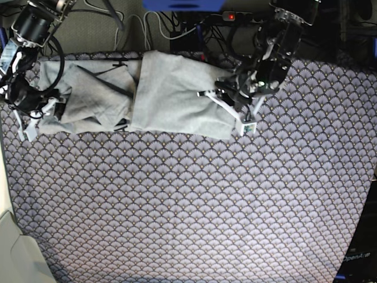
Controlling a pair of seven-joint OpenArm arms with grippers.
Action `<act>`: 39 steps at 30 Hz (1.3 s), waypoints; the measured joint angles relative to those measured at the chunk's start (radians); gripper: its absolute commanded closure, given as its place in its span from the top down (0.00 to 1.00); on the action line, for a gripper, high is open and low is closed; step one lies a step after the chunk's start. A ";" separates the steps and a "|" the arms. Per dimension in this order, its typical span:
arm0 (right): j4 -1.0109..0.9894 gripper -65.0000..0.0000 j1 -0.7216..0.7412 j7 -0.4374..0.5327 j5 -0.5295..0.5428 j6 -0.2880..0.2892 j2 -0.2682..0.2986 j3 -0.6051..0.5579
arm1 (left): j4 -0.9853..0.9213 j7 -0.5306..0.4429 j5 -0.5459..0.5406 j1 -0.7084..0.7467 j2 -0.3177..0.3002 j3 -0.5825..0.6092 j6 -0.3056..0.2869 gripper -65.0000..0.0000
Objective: Fold the T-shirt properly
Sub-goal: 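Grasp the loose end of the grey shirt with the right gripper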
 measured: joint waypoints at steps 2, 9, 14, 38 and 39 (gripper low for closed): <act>0.001 0.44 0.000 -0.002 0.002 0.000 0.000 0.000 | 0.000 0.000 0.000 0.000 0.000 0.000 0.000 0.00; 0.005 0.44 -0.007 -0.010 0.009 0.000 0.004 0.003 | 0.000 0.000 0.000 0.000 0.000 0.000 0.000 0.00; 0.064 0.44 -0.050 -0.028 0.006 0.000 0.000 0.003 | 0.000 0.000 0.000 0.000 0.000 0.000 0.000 0.00; 0.092 0.30 -0.064 -0.056 0.000 0.000 -0.017 0.004 | 0.044 0.008 0.001 0.005 -0.008 -0.001 0.012 0.00; 0.092 0.26 -0.064 -0.056 0.001 0.000 -0.017 0.004 | 0.044 0.008 0.001 0.006 -0.007 -0.001 0.012 0.00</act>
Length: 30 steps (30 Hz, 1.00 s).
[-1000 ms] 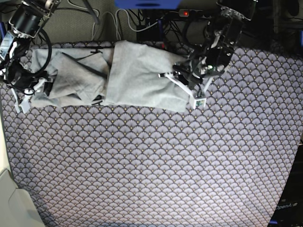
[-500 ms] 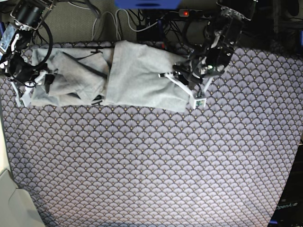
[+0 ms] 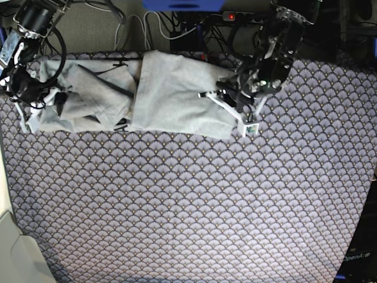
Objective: Fold the T-shirt properly
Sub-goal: 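Grasp the loose end of the grey shirt with the right gripper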
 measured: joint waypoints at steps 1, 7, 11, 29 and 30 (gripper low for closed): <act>0.000 0.21 0.000 -0.002 0.004 0.000 -0.002 -0.003 | 0.000 0.001 0.000 0.000 0.000 0.000 0.000 0.00; 0.000 0.00 0.001 -0.003 0.011 0.000 -0.008 -0.004 | 0.000 0.011 -0.010 0.004 0.007 -0.060 -0.004 0.00; 0.000 0.00 0.003 -0.003 0.010 0.000 -0.008 -0.003 | 0.045 0.003 -0.003 0.014 0.001 -0.123 -0.002 0.00; 0.157 0.00 -0.050 -0.082 0.203 0.003 -0.010 -0.010 | -0.037 -0.005 -0.001 0.035 0.000 -0.209 -0.005 0.00; 0.157 0.00 -0.055 -0.082 0.233 0.003 -0.009 -0.010 | -0.037 -0.004 -0.001 0.036 0.000 -0.208 -0.005 0.00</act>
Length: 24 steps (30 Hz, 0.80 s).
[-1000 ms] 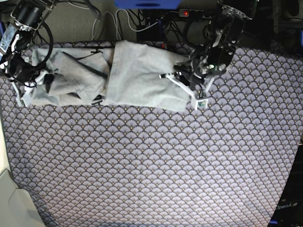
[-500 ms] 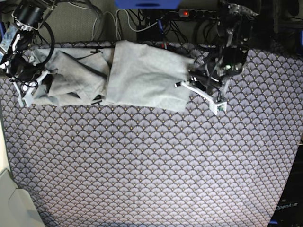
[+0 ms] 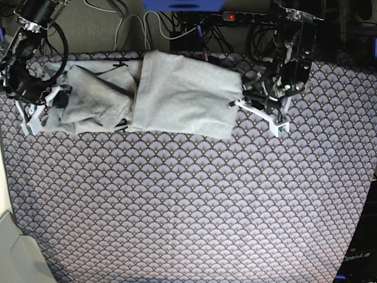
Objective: Fold the T-shirt properly
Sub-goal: 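Grasp the loose end of the grey shirt with the right gripper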
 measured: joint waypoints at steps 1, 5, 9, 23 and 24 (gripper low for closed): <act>0.000 0.00 -0.008 -0.001 0.023 0.000 0.002 -0.001 | 0.000 0.000 0.000 0.001 0.000 0.000 0.000 0.00; 0.116 0.00 -0.047 -0.012 0.039 0.000 0.006 -0.002 | 0.000 0.000 0.000 0.000 0.000 -0.001 0.000 0.00; 0.249 0.00 -0.063 -0.043 0.054 0.000 -0.021 -0.003 | 0.006 0.008 0.000 -0.001 0.001 -0.001 0.000 0.00; 0.319 0.00 -0.071 -0.088 0.049 0.000 -0.072 -0.008 | 0.066 0.015 -0.005 0.013 -0.012 0.000 -0.003 0.00; 0.335 0.00 -0.070 -0.090 0.045 0.000 -0.077 -0.023 | 0.075 0.013 -0.003 0.013 -0.019 0.000 -0.003 0.00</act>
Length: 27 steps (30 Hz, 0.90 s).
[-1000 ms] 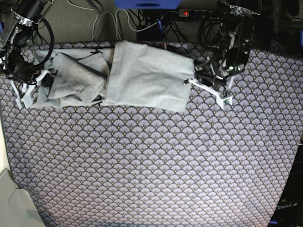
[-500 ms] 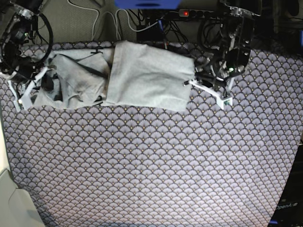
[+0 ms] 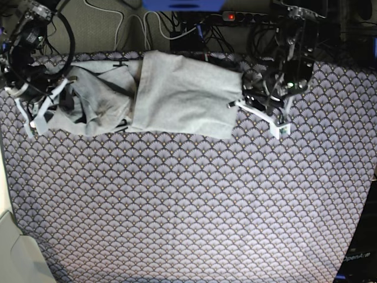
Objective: Fold the T-shirt properly
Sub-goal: 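Grasp the loose end of the grey shirt with the right gripper, then lift the grasped end and fold it over onto the shirt with the right gripper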
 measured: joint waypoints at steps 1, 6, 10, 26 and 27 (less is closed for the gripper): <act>0.013 0.00 0.002 0.000 0.003 0.000 0.000 -0.016 | 0.007 -0.003 0.000 0.001 -0.006 0.000 0.000 0.00; 0.018 0.00 0.008 0.004 0.006 0.000 -0.008 -0.064 | 0.014 -0.001 -0.004 0.018 -0.026 0.000 -0.006 0.00; 0.018 0.00 0.008 0.004 0.007 0.000 -0.011 -0.103 | 0.015 0.004 0.000 0.033 -0.039 -0.014 0.000 0.00; 0.019 0.00 0.061 0.004 0.002 0.000 -0.053 -0.267 | 0.075 0.003 -0.003 0.056 -0.038 -0.106 -0.003 0.00; 0.019 0.00 0.061 0.003 0.002 0.000 -0.064 -0.277 | 0.075 0.002 -0.002 0.055 -0.039 -0.106 -0.003 0.00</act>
